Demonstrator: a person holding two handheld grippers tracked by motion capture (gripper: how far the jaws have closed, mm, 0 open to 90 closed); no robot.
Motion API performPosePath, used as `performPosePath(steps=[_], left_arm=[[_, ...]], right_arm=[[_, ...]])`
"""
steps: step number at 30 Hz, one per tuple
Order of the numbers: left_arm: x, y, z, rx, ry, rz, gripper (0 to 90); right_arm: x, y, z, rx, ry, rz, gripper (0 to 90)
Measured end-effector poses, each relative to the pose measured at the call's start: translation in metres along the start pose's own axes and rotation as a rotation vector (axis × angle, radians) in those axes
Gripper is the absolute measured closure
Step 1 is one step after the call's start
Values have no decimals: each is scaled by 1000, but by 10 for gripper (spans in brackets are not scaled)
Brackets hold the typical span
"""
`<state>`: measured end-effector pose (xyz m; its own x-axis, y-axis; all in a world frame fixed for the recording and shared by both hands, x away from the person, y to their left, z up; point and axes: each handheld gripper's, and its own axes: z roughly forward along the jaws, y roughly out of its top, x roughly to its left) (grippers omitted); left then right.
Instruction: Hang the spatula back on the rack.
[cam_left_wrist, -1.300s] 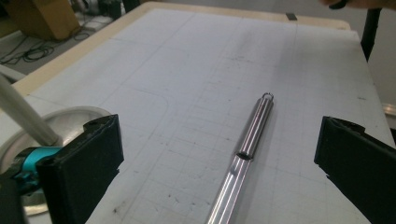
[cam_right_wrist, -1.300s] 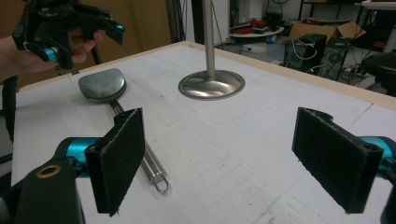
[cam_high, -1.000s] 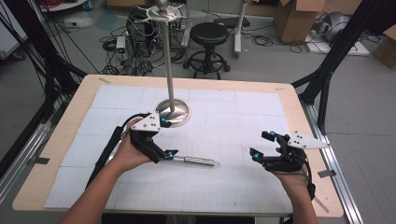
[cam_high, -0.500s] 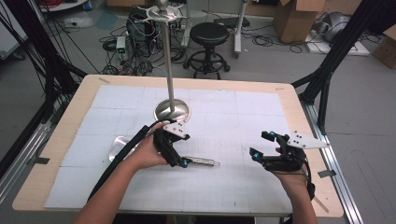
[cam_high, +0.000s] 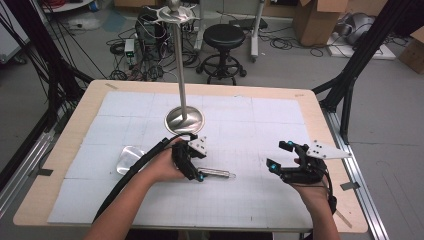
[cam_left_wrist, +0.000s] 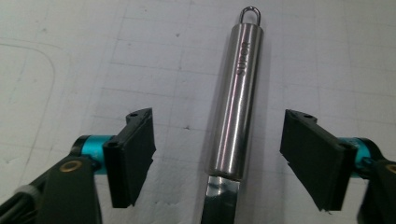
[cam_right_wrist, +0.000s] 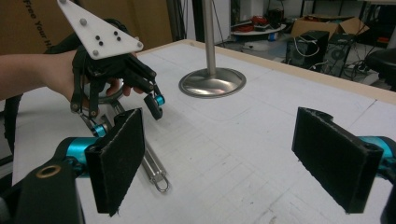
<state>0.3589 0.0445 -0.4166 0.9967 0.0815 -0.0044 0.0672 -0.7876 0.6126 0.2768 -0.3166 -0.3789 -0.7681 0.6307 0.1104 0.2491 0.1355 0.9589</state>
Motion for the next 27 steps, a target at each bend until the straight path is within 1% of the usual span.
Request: performPosePath(steps=[1,2,5,6,8,10,13,15,17,19,20,22,23,26,27], left_arm=[[0,0,1,14,1,10,318],[0,0,2,25,-1,12,323],[1,-1,6,47,-6,11,354],[0,-1,8,53,-6,5,365],[1,-2,10,78,2,6,399],[1,-2,10,75,1,7,419],[1,-1,10,78,3,-3,451],[0,2,10,99,-5,15,478],[-2,5,10,113,-10,34,542],[-4,6,10,122,-19,46,597],[-4,6,10,128,-23,41,625],[-5,6,10,125,-23,34,632],[-4,6,10,128,-23,38,637],[-7,8,10,133,-12,71,648],[-8,8,10,140,-12,72,650]], right_arm=[[0,0,0,0,0,0,167],[0,0,0,1,0,-1,167],[0,-1,1,3,-2,3,167],[0,-1,1,4,0,3,167],[0,-1,2,6,1,1,167],[0,-1,2,4,1,1,167],[0,-2,3,3,-1,6,168],[0,-3,3,5,-3,5,167],[1,-3,4,7,-3,7,167],[1,-3,3,4,-2,8,167],[1,-3,3,4,-2,10,168],[1,-3,3,5,-4,10,169],[1,-3,3,5,-3,9,170],[1,-3,3,4,-6,6,171],[1,-3,3,5,-5,5,171]])
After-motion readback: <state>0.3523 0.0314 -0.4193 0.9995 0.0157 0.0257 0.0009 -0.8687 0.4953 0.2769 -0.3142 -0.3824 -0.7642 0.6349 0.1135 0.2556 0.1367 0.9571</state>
